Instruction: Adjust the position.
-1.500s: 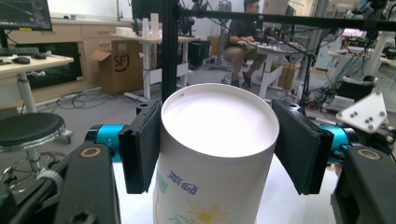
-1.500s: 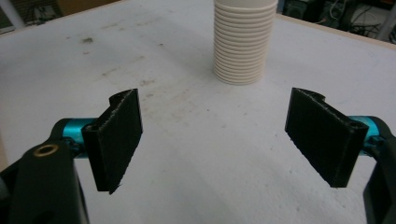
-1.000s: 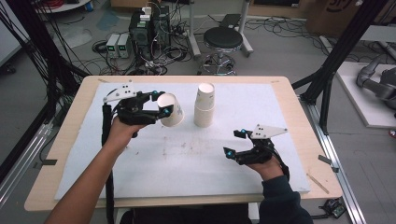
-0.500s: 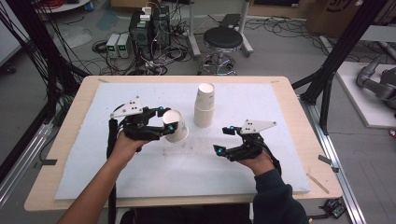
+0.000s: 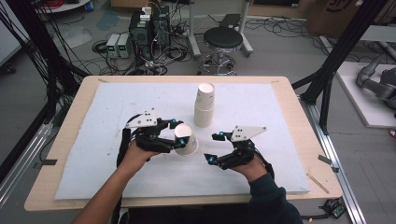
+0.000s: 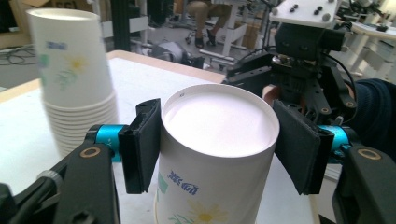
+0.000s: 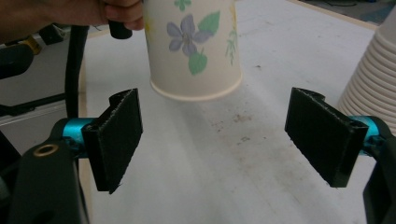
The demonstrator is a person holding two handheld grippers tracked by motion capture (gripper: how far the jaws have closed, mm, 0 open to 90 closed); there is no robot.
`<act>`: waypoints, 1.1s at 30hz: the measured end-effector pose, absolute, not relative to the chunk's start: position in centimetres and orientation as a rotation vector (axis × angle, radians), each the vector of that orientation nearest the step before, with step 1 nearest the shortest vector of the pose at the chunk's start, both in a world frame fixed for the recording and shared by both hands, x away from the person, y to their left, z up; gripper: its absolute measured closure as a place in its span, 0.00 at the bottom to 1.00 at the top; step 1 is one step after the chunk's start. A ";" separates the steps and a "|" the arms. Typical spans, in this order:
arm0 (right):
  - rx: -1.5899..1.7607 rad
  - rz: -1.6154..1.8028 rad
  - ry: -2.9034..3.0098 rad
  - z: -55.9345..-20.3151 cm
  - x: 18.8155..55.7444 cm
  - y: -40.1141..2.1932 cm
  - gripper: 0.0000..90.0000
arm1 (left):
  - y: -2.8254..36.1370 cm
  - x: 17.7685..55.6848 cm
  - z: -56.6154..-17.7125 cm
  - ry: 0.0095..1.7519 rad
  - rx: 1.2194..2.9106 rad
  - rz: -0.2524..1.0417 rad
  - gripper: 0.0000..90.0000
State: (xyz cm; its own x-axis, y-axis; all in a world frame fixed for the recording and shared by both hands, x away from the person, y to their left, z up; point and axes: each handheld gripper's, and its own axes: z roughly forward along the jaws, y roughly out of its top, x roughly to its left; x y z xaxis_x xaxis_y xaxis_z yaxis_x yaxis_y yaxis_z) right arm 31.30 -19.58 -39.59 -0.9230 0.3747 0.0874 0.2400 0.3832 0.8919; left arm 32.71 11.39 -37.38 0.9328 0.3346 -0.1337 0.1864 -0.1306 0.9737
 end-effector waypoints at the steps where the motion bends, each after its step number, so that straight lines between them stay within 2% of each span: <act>1: 0.554 1.594 2.508 -39.6 31.2 -19.5 0.21 | 11.0 32.5 -37.6 0.386 1.716 0.119 0.40; 26: 0.454 1.671 2.545 -40.6 31.1 -17.3 0.22 | 8.1 31.9 -37.9 0.306 1.684 -0.003 0.40; 33: 0.432 1.677 2.561 -40.8 31.1 -17.3 0.30 | 8.0 31.9 -37.9 0.299 1.665 -0.022 0.41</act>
State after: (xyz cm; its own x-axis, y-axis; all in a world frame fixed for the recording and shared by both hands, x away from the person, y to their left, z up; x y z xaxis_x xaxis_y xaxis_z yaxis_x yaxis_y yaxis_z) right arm 31.12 -17.29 -40.82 -0.9597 0.2587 0.1100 0.2042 0.3728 0.9051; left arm 31.90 7.96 -37.90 0.9648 0.1819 -0.1897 0.2078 -0.0861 0.9744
